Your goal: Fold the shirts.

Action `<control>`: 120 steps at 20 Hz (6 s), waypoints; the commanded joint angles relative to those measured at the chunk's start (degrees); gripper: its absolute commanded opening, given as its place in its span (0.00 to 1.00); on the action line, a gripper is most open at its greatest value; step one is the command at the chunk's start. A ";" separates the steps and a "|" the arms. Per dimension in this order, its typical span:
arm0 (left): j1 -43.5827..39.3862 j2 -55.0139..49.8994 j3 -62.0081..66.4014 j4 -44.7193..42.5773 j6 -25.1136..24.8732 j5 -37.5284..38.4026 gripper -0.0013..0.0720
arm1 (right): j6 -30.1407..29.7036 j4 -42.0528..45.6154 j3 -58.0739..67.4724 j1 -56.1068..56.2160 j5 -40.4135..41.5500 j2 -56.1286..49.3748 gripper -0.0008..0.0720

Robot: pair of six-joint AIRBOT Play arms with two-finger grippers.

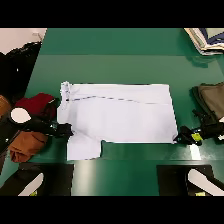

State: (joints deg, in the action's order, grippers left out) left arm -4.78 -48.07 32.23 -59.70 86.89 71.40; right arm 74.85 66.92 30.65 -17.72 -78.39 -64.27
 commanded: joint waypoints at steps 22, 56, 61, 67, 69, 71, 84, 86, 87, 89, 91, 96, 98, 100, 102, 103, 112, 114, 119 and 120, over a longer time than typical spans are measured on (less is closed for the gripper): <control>-3.98 -35.36 42.56 -16.63 2.67 -14.75 0.06 | 9.11 2.40 53.68 14.08 -2.80 -28.09 0.03; -17.00 -47.21 56.48 -0.87 -2.84 -13.97 0.06 | -7.63 -22.38 54.84 9.53 -8.70 -40.63 0.03; -20.83 -56.98 63.65 2.23 -1.20 -14.56 0.06 | 1.44 -22.40 65.59 14.38 -11.87 -30.88 0.03; -25.31 -65.48 69.64 8.15 -1.18 -15.47 0.06 | 7.21 -22.40 78.68 24.13 -11.37 -27.93 0.03; -26.58 -66.23 70.07 8.33 -1.27 -16.37 0.06 | 7.23 -22.40 80.43 28.00 -10.32 -27.93 0.03; -27.32 -66.88 70.14 8.22 -1.18 -16.72 0.06 | 7.23 -22.45 81.22 31.52 -8.61 -27.91 0.03; -16.94 -62.71 80.11 -3.69 -2.05 2.10 0.06 | 3.96 -22.58 81.26 42.53 0.70 -28.65 0.03; -11.74 -58.23 82.66 -10.29 -2.10 5.03 0.06 | 1.62 -25.62 81.24 45.24 2.03 -30.42 0.03; -9.07 -55.87 83.58 -12.76 -2.29 5.97 0.06 | -0.66 -29.09 81.24 47.15 3.85 -31.82 0.03; -3.39 -50.56 83.91 -15.78 -2.93 5.92 0.06 | -6.51 -36.30 81.26 51.76 9.64 -35.39 0.03; 1.75 -46.21 83.91 -16.39 -2.91 5.73 0.06 | -12.55 -41.40 81.29 57.37 16.09 -39.91 0.05; 8.33 -40.94 83.89 -16.39 -2.86 6.97 0.06 | -18.80 -42.91 88.61 66.58 20.74 -51.17 0.74; 8.50 -40.81 83.89 -16.28 -2.91 8.68 0.06 | -18.71 -42.82 87.21 65.16 19.47 -50.31 0.72; 8.50 -40.85 83.89 -15.37 -2.91 9.42 0.06 | -16.13 -41.07 81.79 60.54 17.33 -47.08 0.60; 8.50 -40.85 83.89 -14.10 -2.91 9.40 0.06 | -10.91 -33.66 76.76 54.45 12.90 -44.26 0.60; 8.50 -40.85 83.89 -13.33 -2.89 9.35 0.06 | -7.48 -29.79 73.99 50.97 10.40 -42.97 0.60; 6.03 -40.98 81.35 -9.27 -3.39 6.97 0.06 | 3.52 -25.53 52.15 31.43 8.61 -38.75 0.75; 4.83 -40.98 81.09 -9.27 -4.11 6.51 0.06 | 2.60 -27.45 50.21 32.04 10.32 -38.91 0.81; 2.99 -40.98 81.09 -9.05 -4.81 5.51 0.06 | 2.60 -30.45 54.25 38.42 10.91 -44.76 0.81; 2.97 -40.98 81.09 -8.59 -4.81 5.60 0.06 | 2.60 -32.63 56.06 40.00 10.82 -46.69 0.81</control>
State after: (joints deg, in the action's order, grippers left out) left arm -1.10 -89.03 113.38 -68.88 82.39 77.30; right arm 77.38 37.58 84.25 19.07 -67.92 -107.28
